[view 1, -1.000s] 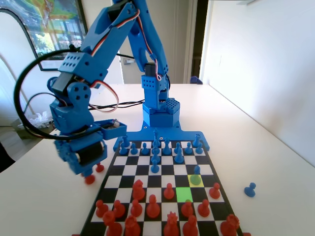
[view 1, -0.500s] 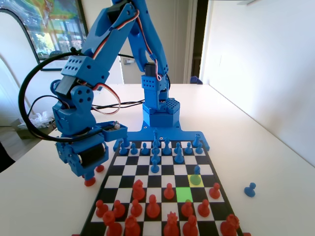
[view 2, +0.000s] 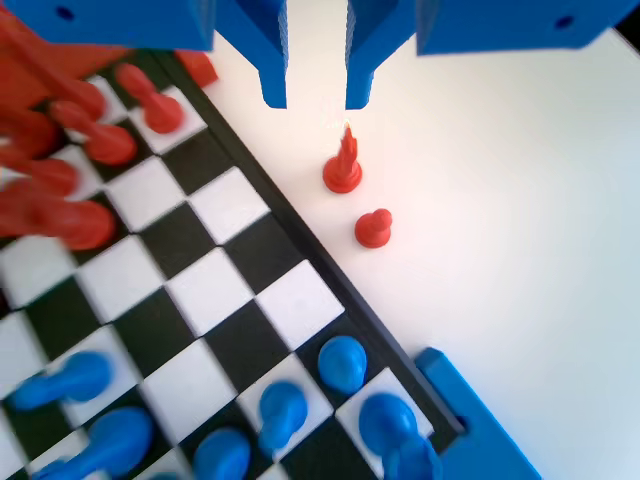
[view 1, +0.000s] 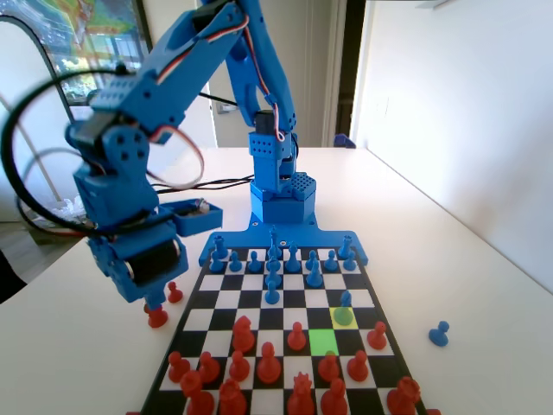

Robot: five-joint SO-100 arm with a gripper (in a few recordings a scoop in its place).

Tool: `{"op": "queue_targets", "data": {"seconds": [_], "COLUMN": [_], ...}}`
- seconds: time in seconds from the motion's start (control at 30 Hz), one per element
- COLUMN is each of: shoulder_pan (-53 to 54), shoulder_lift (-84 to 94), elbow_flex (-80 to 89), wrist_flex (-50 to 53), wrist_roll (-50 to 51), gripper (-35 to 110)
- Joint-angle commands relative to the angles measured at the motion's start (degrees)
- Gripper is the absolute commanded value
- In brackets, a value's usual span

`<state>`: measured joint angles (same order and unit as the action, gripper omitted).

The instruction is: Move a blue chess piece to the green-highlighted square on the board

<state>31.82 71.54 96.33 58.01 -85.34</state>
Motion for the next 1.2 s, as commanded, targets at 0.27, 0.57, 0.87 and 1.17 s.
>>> {"op": "queue_targets", "data": {"seconds": [0.27, 0.57, 0.87, 1.17], "shoulder_pan": [-11.2, -24.7, -34.6, -41.2], "shoulder_lift": [22.6, 33.5, 38.7, 33.1], "elbow_flex": [2.4, 12.0, 20.7, 26.4], "wrist_flex": [4.8, 5.2, 2.1, -5.3], "wrist_roll": [5.4, 12.0, 15.7, 17.2], "gripper": [9, 10, 10, 9]}}
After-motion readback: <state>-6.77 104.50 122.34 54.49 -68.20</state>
